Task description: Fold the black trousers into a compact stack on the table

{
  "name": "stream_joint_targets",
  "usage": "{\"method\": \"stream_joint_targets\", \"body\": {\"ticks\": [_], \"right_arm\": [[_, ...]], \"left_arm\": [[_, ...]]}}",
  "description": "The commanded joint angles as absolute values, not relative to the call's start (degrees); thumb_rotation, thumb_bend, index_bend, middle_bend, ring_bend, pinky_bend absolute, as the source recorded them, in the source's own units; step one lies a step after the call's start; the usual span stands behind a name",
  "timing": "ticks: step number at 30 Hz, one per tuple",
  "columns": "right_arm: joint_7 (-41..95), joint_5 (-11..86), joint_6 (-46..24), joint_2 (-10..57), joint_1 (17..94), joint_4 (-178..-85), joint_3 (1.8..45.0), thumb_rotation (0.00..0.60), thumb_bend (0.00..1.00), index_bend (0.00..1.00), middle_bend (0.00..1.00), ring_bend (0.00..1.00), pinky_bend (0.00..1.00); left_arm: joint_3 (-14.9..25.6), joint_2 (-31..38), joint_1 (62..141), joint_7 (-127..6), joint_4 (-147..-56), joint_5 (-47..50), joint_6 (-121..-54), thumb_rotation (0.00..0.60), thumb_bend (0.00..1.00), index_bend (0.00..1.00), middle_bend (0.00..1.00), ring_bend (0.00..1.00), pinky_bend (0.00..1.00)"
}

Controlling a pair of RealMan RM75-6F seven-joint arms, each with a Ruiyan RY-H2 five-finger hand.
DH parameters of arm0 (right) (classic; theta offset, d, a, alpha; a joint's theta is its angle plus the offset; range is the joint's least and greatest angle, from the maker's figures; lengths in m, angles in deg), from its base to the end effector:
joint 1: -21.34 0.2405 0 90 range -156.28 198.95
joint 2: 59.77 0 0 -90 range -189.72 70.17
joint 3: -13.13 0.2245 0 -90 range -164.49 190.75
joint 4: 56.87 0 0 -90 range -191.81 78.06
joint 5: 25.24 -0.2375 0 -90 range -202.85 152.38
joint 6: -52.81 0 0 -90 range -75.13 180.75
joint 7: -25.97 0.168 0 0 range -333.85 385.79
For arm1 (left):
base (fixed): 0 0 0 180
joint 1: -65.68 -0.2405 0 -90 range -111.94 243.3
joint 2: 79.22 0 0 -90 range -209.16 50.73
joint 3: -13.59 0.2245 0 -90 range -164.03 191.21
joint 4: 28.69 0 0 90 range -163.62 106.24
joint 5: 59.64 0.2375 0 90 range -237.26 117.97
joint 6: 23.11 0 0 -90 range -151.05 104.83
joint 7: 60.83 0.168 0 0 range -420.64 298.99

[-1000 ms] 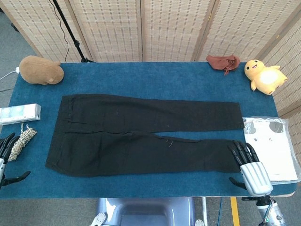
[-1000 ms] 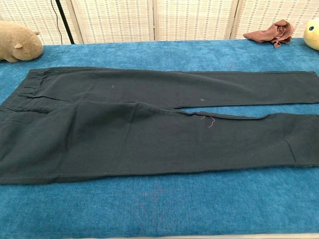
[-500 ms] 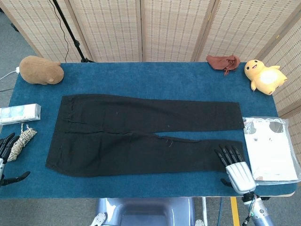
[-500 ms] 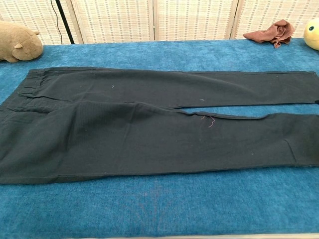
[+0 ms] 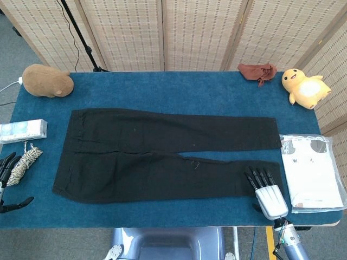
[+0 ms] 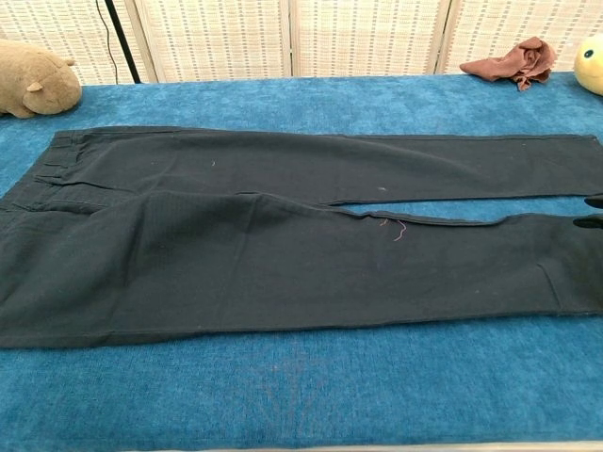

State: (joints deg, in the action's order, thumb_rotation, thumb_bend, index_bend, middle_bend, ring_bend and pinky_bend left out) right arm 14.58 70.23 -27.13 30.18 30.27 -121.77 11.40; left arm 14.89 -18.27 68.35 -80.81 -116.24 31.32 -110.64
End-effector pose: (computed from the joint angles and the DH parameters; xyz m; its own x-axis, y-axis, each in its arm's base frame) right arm -0.2953 -0.2054 -0.0124 0.6228 -0.0795 0.7783 -0.7655 -0.2676 0.5852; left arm -0.3156 0.1771 0.1361 0.2022 0.0585 0.9776 0.9790 -0.0398 -0.2001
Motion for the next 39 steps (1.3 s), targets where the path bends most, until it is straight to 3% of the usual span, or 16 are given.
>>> {"method": "stream_joint_targets", "body": {"ticks": [1,16,22,28,39], "right_arm": [[14.9,69.8,-27.3,31.4,30.4,-119.7,11.8,0.600,0.00,0.11,0.01,0.00,0.00],[14.2,68.3,-27.4,33.8,30.6,-115.4,12.3,0.600,0.00,0.17,0.03,0.00,0.00],[13.7,67.7,-27.4,34.4,30.5,-114.5,12.5,0.600,0.11,0.18,0.03,0.00,0.01],[13.8,67.6,-28.0,35.4,30.6,-113.0,12.6,0.600,0.29,0.21,0.06,0.00,0.09],[18.0,68.3,-30.2,37.2,30.8,-109.5,12.6,0.600,0.44,0.35,0.21,0.11,0.36]], "left_arm": [[14.9,-18.3,68.3,-81.0,-116.2,31.4,-110.8,0.600,0.00,0.00,0.00,0.00,0.00],[14.9,-18.6,68.3,-81.8,-116.2,31.2,-110.6,0.600,0.00,0.00,0.00,0.00,0.00],[14.9,-18.7,68.3,-82.1,-116.1,31.2,-110.5,0.600,0.00,0.00,0.00,0.00,0.00],[14.9,-18.7,68.3,-82.2,-116.1,31.1,-110.6,0.600,0.00,0.00,0.00,0.00,0.00],[14.9,-18.8,68.2,-82.4,-116.1,31.2,-110.5,0.600,0.00,0.00,0.00,0.00,0.00]]}}
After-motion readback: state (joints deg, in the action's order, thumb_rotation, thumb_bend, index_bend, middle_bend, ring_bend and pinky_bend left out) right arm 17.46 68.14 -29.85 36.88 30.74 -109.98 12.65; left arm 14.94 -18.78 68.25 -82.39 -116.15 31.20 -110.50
